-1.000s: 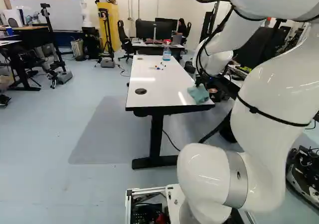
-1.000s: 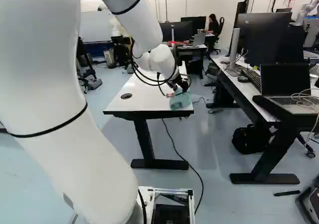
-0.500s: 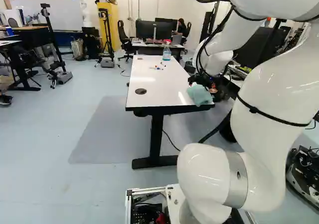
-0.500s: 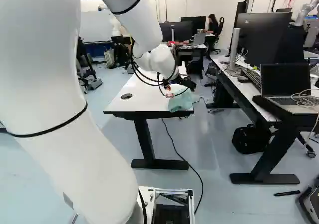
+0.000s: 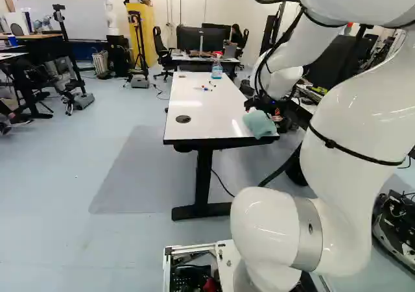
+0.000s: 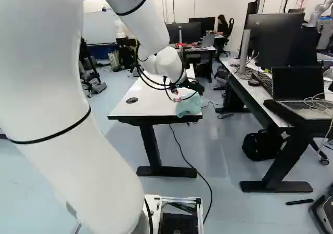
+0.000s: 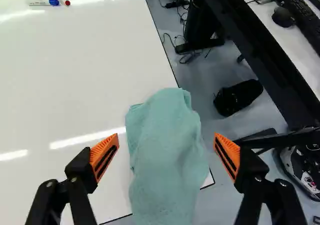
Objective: Clean the table with the green towel
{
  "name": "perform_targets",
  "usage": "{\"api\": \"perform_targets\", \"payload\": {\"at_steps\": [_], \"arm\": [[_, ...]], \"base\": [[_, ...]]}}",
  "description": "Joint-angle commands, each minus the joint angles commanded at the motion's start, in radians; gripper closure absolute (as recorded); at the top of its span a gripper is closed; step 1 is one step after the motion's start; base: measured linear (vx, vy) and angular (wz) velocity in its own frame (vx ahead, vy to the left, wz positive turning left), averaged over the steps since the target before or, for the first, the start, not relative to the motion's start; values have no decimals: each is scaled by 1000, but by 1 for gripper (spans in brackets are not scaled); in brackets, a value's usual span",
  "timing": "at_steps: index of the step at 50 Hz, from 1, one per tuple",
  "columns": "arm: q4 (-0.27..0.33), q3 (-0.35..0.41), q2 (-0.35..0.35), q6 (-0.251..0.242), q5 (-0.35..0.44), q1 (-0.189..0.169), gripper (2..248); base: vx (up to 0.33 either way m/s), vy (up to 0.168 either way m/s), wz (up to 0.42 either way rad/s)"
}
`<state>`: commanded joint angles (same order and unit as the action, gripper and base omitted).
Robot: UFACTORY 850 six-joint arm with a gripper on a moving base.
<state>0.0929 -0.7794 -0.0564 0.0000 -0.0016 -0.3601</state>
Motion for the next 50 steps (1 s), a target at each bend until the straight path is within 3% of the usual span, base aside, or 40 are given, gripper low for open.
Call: {"api": "perform_targets", "payload": {"at_steps": [25, 50], "arm": [[-9, 65, 32, 0, 82, 34, 3], [-25, 185, 90, 0, 234, 96, 3]], "base": [[0, 0, 0], [0, 0, 0]]}}
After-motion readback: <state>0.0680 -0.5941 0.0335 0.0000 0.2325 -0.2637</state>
